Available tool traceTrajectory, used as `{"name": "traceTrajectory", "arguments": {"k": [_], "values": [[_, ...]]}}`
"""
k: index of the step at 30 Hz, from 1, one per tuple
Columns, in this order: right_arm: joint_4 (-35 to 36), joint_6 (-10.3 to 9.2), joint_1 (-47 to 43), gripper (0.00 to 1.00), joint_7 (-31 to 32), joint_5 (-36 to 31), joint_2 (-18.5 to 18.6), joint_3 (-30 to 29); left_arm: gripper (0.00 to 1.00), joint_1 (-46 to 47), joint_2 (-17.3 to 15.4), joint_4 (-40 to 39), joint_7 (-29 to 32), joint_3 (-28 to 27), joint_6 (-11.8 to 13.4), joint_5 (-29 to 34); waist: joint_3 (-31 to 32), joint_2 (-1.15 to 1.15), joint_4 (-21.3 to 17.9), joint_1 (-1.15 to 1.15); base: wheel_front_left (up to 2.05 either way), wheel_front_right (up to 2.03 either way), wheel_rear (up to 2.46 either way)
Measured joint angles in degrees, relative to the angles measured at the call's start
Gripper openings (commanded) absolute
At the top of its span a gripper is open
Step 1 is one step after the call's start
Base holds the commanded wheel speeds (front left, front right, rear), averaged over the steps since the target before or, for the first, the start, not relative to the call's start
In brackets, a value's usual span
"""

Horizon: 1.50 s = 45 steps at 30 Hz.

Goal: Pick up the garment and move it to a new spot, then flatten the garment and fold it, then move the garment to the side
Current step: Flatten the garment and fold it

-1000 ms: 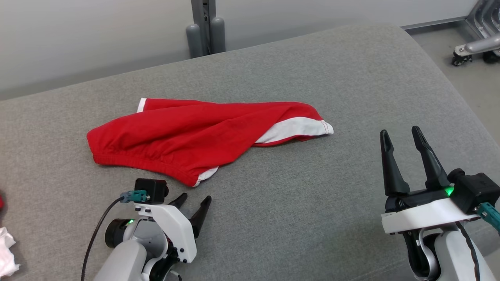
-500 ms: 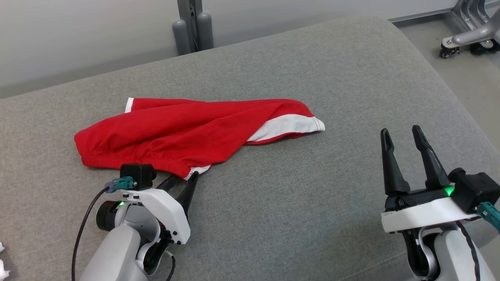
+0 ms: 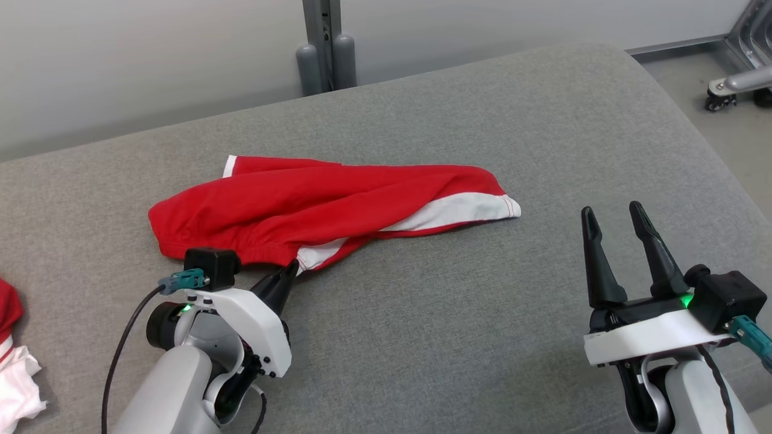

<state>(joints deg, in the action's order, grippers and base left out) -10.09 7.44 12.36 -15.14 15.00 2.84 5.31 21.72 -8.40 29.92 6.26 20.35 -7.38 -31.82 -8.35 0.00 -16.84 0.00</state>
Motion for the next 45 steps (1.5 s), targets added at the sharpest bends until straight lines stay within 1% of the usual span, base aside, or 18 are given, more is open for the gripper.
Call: {"name": "traceTrajectory", "arguments": {"k": [2, 5, 11, 12, 15, 19, 23, 26, 27, 28, 29, 34, 39, 43, 45], "values": [[-0.22, 0.0, -0.08, 1.0, 0.0, 0.02, -0.01, 0.16, 0.0, -0.37, -1.46, -2.43, 1.82, 0.7, -0.04, -0.19, 0.55, 0.0, 0.69, 0.0, 0.0, 0.0, 0.0], [-0.6, 0.0, -0.34, 1.0, 0.0, 0.02, -0.04, 0.26, 0.0, -1.88, -4.14, -6.83, 6.75, 2.12, -0.05, -2.3, 1.32, 0.0, 1.89, 0.0, 0.0, 0.0, 0.0], [-1.48, 0.0, -0.91, 1.0, 0.0, 0.19, -0.05, 0.71, 0.0, -5.84, -11.24, -15.43, 17.26, 3.86, -0.05, -7.47, 2.61, 0.0, 4.1, 0.0, 0.0, 0.0, 0.0], [-1.6, 0.0, -0.96, 1.0, 0.0, 0.2, -0.07, 0.73, 0.0, -7.3, -13.29, -17.62, 19.82, 3.92, -0.05, -8.66, 2.82, 0.0, 4.66, 0.0, 0.0, 0.0, 0.0], [-1.81, 0.0, -1.0, 1.0, 0.0, 0.29, -0.01, 0.73, 0.0, -9.41, -15.21, -20.87, 22.58, 3.87, 0.41, -9.64, 2.95, 0.0, 5.31, 0.0, 0.0, 0.0, 0.0], [-1.93, 0.0, -1.11, 1.0, 0.0, 0.51, 0.19, 0.68, 0.0, -12.24, -17.41, -23.34, 24.06, 3.19, 1.49, -10.32, 2.92, 0.0, 5.88, 0.0, 0.0, 0.0, 0.0], [-2.12, 0.0, -1.14, 1.0, 0.0, 0.59, 0.47, 0.62, 0.0, -16.21, -18.53, -24.97, 23.88, 2.24, 3.36, -10.67, 3.0, 0.0, 6.19, 0.0, 0.0, 0.0, 0.0], [-2.23, 0.0, -1.24, 1.0, 0.0, 0.59, 0.81, 0.35, 0.0, -17.96, -19.09, -25.63, 23.25, 1.8, 4.45, -10.61, 3.03, 0.0, 6.7, 0.0, 0.0, 0.0, 0.0], [-2.23, 0.0, -1.24, 1.0, 0.0, 0.59, 0.81, 0.35, 0.0, -17.96, -19.09, -25.63, 23.25, 1.8, 4.45, -10.61, 3.03, 0.0, 6.7, 0.0, 0.0, 0.0, 0.0], [-2.32, 0.0, -1.27, 1.0, 0.0, 0.59, 0.92, 0.34, 0.1, -18.35, -19.17, -25.83, 22.76, 1.67, 4.85, -10.47, 3.06, 0.0, 6.88, 0.0, 0.0, 0.0, 0.0], [-2.36, 0.01, -1.27, 1.0, 0.0, 0.59, 0.98, 0.32, 1.0, -18.59, -19.11, -26.08, 22.08, 1.43, 5.32, -10.29, 3.1, 0.0, 7.06, 0.0, 0.0, 0.0, 0.0], [-2.85, 0.0, -1.27, 1.0, 0.0, 0.59, 1.13, 0.78, 1.0, -19.53, -17.35, -26.82, 19.31, 0.83, 6.26, -10.55, 3.37, 0.0, 7.85, 0.0, 0.0, 0.0, 0.0], [-2.91, 0.01, -1.31, 1.0, 0.0, 0.6, 1.31, 0.69, 1.0, -21.02, -17.28, -28.88, 14.45, -1.55, 8.44, -9.43, 3.65, 0.0, 8.43, 0.0, 0.0, 0.0, 0.0], [-2.89, 0.0, -1.6, 1.0, 0.0, 0.59, 1.41, 0.54, 1.0, -22.42, -17.0, -31.43, 8.13, -4.25, 10.62, -7.38, 3.71, 0.0, 8.94, 0.0, 0.0, 0.0, 0.0], [-2.86, 0.01, -1.69, 1.0, 0.0, 0.59, 1.42, 0.47, 1.0, -22.46, -15.88, -32.71, 4.45, -5.5, 11.62, -6.84, 3.75, 0.0, 9.23, 0.0, 0.0, 0.0, 0.0]]}}
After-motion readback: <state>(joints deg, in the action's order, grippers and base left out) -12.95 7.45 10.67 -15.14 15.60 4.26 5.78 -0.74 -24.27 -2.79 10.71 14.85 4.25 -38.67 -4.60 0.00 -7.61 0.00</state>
